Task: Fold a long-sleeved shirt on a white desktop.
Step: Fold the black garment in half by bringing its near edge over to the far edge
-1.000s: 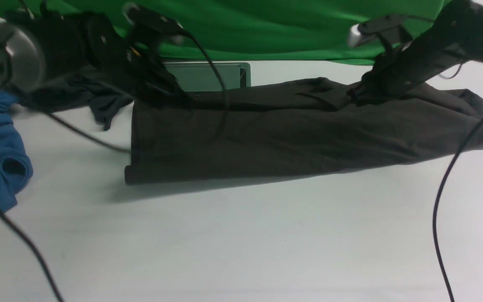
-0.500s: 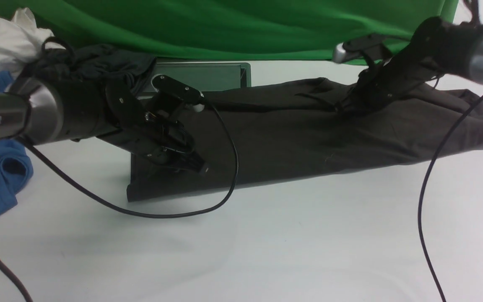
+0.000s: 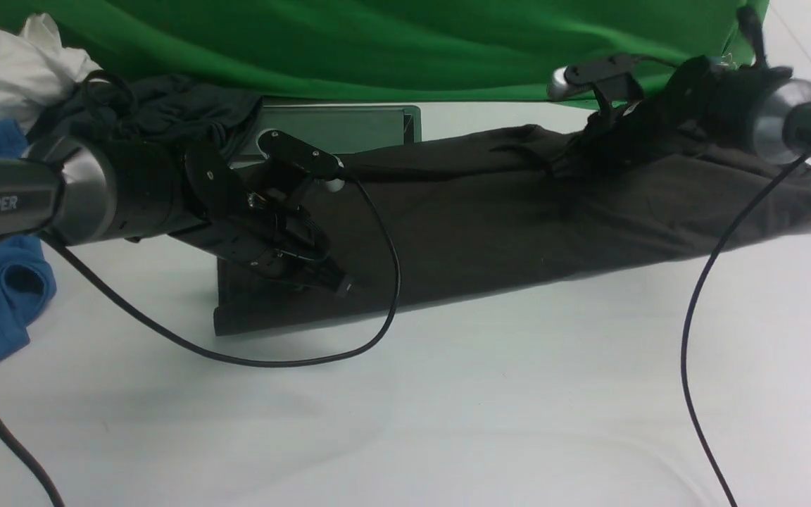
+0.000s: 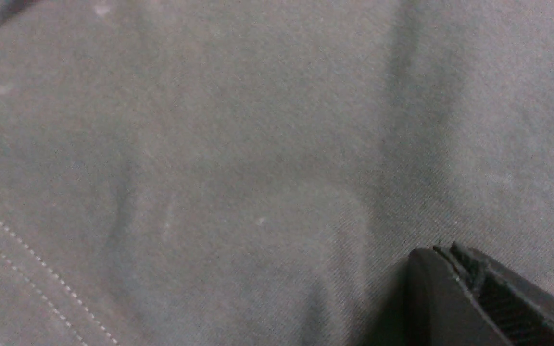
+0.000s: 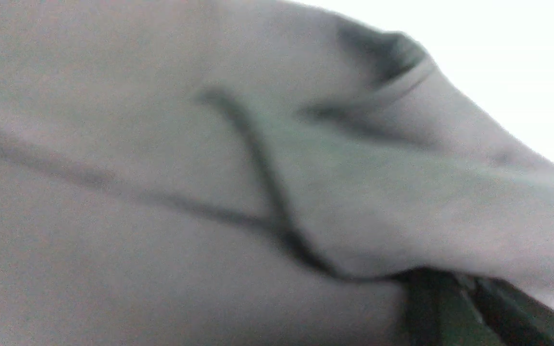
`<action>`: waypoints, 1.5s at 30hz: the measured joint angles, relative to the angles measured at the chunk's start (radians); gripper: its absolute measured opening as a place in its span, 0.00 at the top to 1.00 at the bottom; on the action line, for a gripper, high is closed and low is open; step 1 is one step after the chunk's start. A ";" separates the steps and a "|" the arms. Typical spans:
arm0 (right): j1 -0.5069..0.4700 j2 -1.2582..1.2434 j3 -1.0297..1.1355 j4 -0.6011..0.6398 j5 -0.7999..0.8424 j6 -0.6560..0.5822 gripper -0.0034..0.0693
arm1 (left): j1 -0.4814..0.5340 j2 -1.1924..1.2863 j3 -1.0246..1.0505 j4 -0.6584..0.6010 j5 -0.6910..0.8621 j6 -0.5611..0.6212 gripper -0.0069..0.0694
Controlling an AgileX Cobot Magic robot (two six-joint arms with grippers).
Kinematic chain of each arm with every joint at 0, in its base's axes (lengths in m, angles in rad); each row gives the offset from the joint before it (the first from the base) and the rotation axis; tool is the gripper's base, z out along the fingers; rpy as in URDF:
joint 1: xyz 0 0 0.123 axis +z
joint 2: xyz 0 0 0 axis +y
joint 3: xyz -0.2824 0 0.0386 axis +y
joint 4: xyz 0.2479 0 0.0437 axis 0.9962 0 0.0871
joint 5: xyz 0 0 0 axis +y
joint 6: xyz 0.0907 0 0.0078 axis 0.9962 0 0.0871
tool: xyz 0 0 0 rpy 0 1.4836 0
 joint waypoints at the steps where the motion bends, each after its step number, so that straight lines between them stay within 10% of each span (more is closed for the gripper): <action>1: 0.001 0.015 -0.003 0.009 -0.060 0.000 0.92 | 0.000 0.000 0.000 0.000 0.002 0.000 0.89; 9: -0.009 0.065 -0.060 0.044 -0.543 0.060 0.89 | 0.000 0.000 -0.005 0.069 0.030 0.000 0.89; 24: -0.168 -0.055 -0.379 -0.132 0.682 0.185 0.83 | 0.000 -0.061 -0.023 0.119 0.092 -0.001 0.89; 45: -0.166 -0.069 -0.066 -0.297 0.745 0.343 0.81 | 0.003 -0.073 0.053 0.268 0.120 -0.272 0.89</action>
